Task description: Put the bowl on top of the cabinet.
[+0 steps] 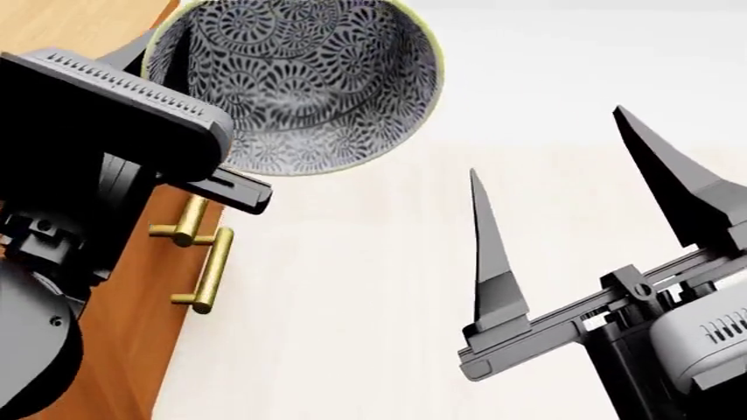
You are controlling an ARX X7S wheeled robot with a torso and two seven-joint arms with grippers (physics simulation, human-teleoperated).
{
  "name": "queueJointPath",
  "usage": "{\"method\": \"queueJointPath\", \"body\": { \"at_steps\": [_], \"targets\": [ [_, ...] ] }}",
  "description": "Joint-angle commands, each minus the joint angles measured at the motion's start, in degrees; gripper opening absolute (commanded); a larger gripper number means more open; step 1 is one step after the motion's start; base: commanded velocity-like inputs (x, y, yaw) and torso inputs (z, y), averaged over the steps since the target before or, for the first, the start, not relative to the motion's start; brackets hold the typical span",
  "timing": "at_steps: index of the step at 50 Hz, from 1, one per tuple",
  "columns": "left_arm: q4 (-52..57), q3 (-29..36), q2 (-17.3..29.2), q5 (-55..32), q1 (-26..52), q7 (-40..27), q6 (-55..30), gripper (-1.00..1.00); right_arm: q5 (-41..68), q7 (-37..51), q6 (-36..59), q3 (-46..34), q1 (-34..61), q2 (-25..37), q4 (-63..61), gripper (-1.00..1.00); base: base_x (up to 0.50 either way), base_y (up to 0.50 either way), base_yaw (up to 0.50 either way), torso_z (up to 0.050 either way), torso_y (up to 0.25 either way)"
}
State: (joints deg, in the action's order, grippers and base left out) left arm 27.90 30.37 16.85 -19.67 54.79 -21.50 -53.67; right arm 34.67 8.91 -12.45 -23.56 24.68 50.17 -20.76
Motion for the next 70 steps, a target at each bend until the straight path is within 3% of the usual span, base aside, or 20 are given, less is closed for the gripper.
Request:
{"method": "queueJointPath", "body": {
  "at_steps": [1, 22, 34, 45, 53, 70],
  "targets": [
    [-6.1, -1.5, -1.3, 0.9, 7.2, 0.4, -3.5, -1.00, 1.0, 0.0, -2.3, 1.2, -2.0, 0.2, 1.1, 1.00, 0.00, 0.00, 0.00, 0.000, 0.000],
    [-8.2, -2.6, -5.3, -4.2, 20.8, 2.7, -16.8, -1.00, -0.4, -0.6, -1.4, 0.0, -1.0, -1.3, 2.4, 1.00, 0.00, 0.00, 0.00, 0.000, 0.000],
    [-11.7, -7.2, -7.6, -7.6, 28.4, 4.7, -21.1, -1.00, -1.2, -0.9, -0.9, -0.8, -0.3, -2.3, 3.1, 1.00, 0.00, 0.00, 0.00, 0.000, 0.000],
    [-25.2, -20.3, -11.9, -11.5, 36.3, 5.6, -24.9, -1.00, -1.6, -1.1, -1.0, -0.9, -0.4, -2.5, 3.7, 1.00, 0.00, 0.00, 0.00, 0.000, 0.001],
    [-39.1, -33.9, -15.0, -12.2, 39.1, 1.0, -25.2, -1.00, -1.5, -1.1, -0.7, -0.9, -0.3, -2.5, 3.9, 1.00, 0.00, 0.00, 0.00, 0.000, 0.000],
    [-52.7, -46.3, -13.4, -11.9, 42.6, -6.0, -16.6, -1.00, -1.1, -0.8, -0.7, -0.2, -0.8, -1.7, 3.2, 1.00, 0.00, 0.00, 0.00, 0.000, 0.001]
  ]
}}
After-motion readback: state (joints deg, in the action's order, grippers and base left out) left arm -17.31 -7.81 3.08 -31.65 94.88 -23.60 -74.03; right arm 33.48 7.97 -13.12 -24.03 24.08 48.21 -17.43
